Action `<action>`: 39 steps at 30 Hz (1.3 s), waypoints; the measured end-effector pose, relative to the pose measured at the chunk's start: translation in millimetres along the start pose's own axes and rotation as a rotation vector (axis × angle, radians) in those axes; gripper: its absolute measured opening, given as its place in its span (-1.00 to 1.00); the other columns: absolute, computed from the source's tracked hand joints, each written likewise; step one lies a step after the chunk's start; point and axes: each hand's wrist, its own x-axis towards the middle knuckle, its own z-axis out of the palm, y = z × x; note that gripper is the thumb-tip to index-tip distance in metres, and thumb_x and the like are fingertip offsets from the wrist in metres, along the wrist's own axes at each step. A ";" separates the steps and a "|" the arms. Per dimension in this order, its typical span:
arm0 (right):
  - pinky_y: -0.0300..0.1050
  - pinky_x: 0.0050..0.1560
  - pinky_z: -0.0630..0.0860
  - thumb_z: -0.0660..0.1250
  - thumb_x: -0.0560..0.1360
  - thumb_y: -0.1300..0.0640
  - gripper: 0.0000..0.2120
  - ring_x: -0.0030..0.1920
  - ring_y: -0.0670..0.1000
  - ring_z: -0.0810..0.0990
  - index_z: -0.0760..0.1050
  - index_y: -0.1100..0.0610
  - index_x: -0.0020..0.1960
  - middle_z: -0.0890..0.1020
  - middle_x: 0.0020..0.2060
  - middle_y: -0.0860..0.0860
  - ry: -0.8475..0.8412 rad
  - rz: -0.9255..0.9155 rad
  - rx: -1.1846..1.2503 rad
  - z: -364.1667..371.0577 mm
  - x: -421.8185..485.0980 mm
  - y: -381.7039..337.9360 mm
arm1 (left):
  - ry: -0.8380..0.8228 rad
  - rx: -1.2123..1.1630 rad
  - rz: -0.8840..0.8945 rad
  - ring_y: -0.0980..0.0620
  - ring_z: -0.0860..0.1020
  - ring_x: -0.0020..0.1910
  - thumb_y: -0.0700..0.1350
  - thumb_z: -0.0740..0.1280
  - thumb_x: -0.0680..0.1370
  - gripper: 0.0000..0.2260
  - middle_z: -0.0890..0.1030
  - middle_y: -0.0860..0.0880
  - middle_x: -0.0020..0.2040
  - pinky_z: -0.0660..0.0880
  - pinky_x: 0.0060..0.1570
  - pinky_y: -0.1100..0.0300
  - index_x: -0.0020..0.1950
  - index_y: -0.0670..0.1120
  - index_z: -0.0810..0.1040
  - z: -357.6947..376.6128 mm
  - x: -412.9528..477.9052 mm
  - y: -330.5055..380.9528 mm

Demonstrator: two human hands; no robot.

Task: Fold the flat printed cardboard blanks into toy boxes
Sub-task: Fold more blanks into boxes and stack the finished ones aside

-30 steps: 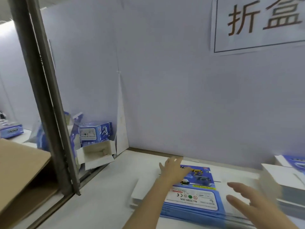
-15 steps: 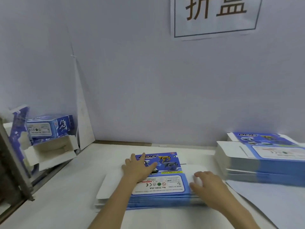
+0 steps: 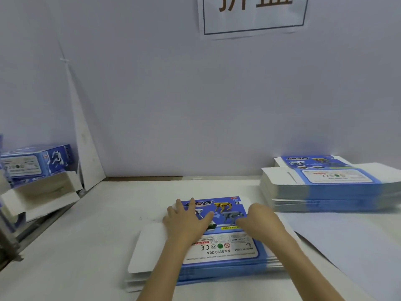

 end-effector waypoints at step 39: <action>-0.26 -0.47 0.40 0.23 0.57 0.09 -0.77 -0.42 -0.06 0.50 0.54 0.19 0.12 0.61 -0.28 0.02 -0.234 0.008 0.325 -13.1 0.5 4.2 | 0.085 -0.130 0.202 -0.01 0.28 0.27 0.29 0.40 0.40 -0.41 0.35 -0.03 0.22 0.28 0.20 0.13 0.36 0.11 0.38 -36.2 6.8 -20.7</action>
